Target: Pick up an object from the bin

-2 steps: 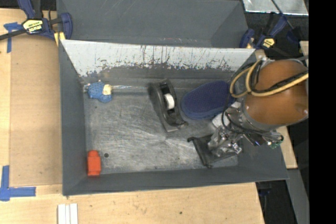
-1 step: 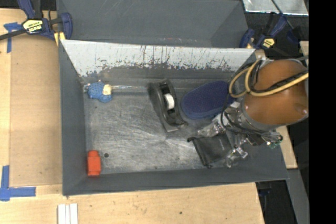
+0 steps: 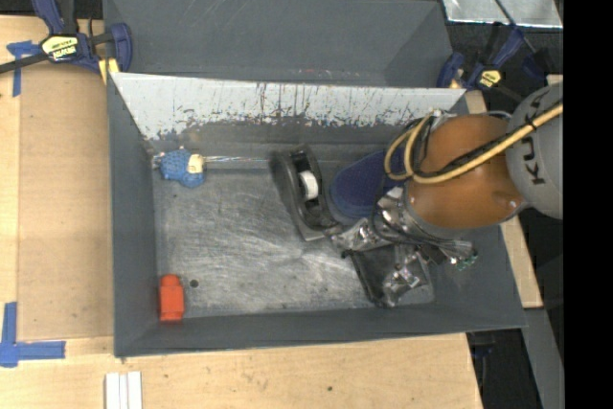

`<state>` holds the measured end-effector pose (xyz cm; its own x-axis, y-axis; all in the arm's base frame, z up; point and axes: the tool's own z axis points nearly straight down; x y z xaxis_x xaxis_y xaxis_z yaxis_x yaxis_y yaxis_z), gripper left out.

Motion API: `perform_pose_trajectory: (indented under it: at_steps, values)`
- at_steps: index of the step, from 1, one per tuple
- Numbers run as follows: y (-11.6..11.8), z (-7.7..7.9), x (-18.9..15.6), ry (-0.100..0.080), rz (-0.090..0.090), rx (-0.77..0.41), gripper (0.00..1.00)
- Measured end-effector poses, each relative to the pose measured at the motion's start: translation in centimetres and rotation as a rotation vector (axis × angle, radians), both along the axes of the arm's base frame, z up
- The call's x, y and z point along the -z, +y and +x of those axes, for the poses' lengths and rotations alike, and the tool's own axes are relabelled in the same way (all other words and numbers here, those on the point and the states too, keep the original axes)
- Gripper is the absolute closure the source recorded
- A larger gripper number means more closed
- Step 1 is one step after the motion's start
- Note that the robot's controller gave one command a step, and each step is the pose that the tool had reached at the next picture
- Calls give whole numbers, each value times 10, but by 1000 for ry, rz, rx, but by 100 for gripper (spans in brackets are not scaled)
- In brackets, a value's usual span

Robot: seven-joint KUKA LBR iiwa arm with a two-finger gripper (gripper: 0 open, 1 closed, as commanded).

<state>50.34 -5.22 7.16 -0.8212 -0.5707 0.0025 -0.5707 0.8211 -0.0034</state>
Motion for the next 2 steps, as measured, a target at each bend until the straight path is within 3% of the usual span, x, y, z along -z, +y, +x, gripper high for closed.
perform_pose_trajectory:
  at_steps: [1, 2]
  values:
    - [2, 5, -4, -21, 6, 2, 100]
    - [10, 8, -189, -13, 4, 55, 100]
